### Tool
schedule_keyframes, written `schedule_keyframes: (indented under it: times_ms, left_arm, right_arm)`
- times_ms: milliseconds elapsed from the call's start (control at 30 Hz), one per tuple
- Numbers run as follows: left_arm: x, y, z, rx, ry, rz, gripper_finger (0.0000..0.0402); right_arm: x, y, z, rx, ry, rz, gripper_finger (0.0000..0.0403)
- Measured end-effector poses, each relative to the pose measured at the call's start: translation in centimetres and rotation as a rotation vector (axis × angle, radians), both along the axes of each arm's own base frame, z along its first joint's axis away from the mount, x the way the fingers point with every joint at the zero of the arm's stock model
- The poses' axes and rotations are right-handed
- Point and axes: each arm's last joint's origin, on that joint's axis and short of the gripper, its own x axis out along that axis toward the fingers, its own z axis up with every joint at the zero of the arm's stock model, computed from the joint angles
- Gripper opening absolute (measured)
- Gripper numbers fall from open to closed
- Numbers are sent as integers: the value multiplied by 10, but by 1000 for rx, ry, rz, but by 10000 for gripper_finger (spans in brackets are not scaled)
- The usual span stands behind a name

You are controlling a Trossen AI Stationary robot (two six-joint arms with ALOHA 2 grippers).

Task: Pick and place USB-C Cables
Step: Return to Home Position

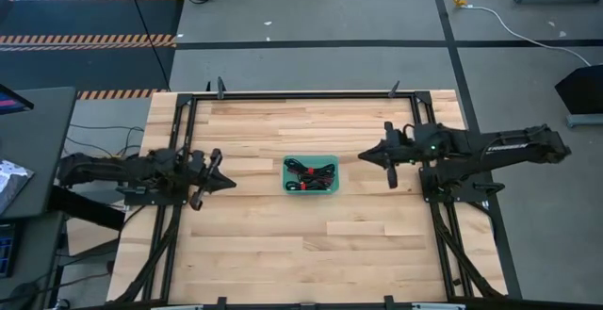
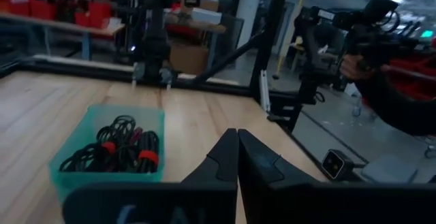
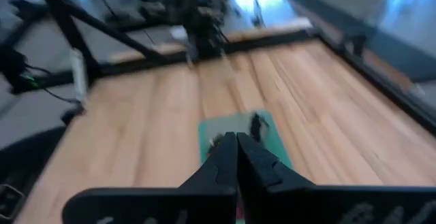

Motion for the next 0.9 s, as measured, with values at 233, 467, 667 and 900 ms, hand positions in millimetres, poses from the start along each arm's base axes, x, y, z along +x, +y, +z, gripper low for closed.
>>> schedule_keyframes:
  times_ms: [233,467,667,900]
  left_arm:
    - [-17,1,20,12,-36,-2,6]
    - [-22,1,22,15,-69,-10,7]
    - [-22,1,21,19,-53,-11,8]
    - [-21,1,20,9,-41,2,8]
  right_arm:
    - [-20,-1,-27,-3,-282,113,4]
    - [-37,-7,-65,-11,-367,113,4]
    - [-47,-10,-93,-13,-457,95,4]
    - [-50,-12,-99,-3,-469,123,5]
